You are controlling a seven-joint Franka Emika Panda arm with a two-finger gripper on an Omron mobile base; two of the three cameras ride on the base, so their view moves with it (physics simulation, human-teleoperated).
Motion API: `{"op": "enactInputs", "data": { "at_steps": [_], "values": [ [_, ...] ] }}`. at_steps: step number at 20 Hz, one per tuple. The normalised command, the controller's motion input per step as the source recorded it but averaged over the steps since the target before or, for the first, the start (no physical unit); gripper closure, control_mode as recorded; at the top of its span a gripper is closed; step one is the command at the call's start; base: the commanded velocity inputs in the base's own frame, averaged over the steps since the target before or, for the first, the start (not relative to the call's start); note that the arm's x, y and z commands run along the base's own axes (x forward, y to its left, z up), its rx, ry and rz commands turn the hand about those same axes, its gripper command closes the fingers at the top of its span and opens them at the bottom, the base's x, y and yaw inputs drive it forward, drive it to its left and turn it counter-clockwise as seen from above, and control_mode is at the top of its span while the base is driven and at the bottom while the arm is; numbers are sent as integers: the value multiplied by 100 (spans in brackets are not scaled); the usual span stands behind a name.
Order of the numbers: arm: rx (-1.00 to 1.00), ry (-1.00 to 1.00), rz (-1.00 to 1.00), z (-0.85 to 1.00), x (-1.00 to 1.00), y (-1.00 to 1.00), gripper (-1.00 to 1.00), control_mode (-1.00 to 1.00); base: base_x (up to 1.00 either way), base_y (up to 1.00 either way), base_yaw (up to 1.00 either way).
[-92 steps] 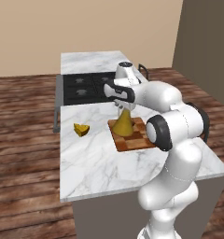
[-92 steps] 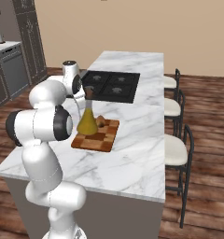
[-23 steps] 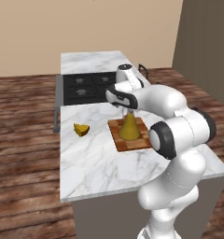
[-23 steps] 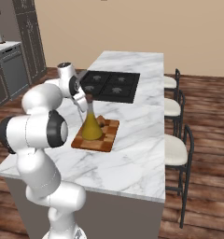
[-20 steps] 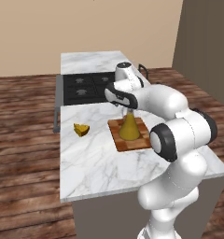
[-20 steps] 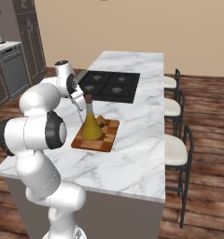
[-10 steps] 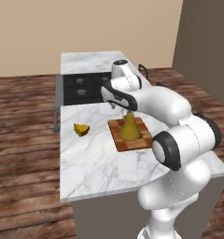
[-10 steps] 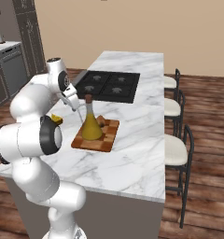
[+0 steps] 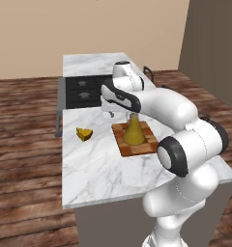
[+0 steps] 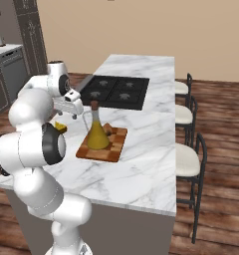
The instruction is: Retrieve the reheated potato from the microwave, then place the potato, cheese, and condiment on the cutting board.
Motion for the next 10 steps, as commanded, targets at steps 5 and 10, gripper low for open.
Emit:
{"op": "enactInputs", "data": {
  "at_steps": [5,10],
  "values": [
    [0,4,54,-2,-9,18,-100,-100,0,0,0],
    [0,0,45,-13,3,22,-100,-100,0,0,0]
  ]
}}
